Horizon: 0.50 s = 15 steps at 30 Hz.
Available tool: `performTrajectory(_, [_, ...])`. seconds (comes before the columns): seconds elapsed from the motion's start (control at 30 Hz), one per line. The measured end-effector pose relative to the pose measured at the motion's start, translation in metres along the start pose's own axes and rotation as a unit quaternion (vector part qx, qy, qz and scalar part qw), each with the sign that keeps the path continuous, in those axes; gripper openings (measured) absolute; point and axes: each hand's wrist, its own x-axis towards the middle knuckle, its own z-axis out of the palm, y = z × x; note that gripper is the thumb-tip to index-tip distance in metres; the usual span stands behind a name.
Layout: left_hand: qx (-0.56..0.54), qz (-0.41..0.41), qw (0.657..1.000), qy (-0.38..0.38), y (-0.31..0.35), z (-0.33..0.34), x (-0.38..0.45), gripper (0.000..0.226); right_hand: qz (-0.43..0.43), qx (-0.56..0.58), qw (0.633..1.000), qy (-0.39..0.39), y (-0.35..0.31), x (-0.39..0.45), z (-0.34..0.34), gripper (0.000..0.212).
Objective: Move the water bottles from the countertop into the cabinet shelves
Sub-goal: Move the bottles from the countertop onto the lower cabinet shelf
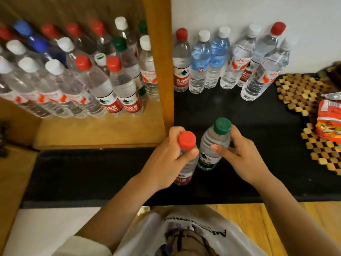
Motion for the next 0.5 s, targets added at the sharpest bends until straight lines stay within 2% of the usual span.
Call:
performTrajectory(0.2, [-0.09,0.011,0.995,0.044,-0.022,-0.058,-0.045,0.047,-0.018,0.017,0.999,-0.047,-0.046,-0.01,0.053,0.052])
performTrajectory(0.33, [-0.069,0.025,0.991,0.112,-0.043,-0.107,-0.058,0.056,-0.048,0.045,0.996,-0.053,-0.081,-0.001,0.089,0.05])
performTrajectory(0.5, [-0.021,0.029,0.981,0.192,-0.08,-0.16,-0.054,0.041,-0.074,0.069,0.995,-0.012,-0.12,0.029,0.129,0.051])
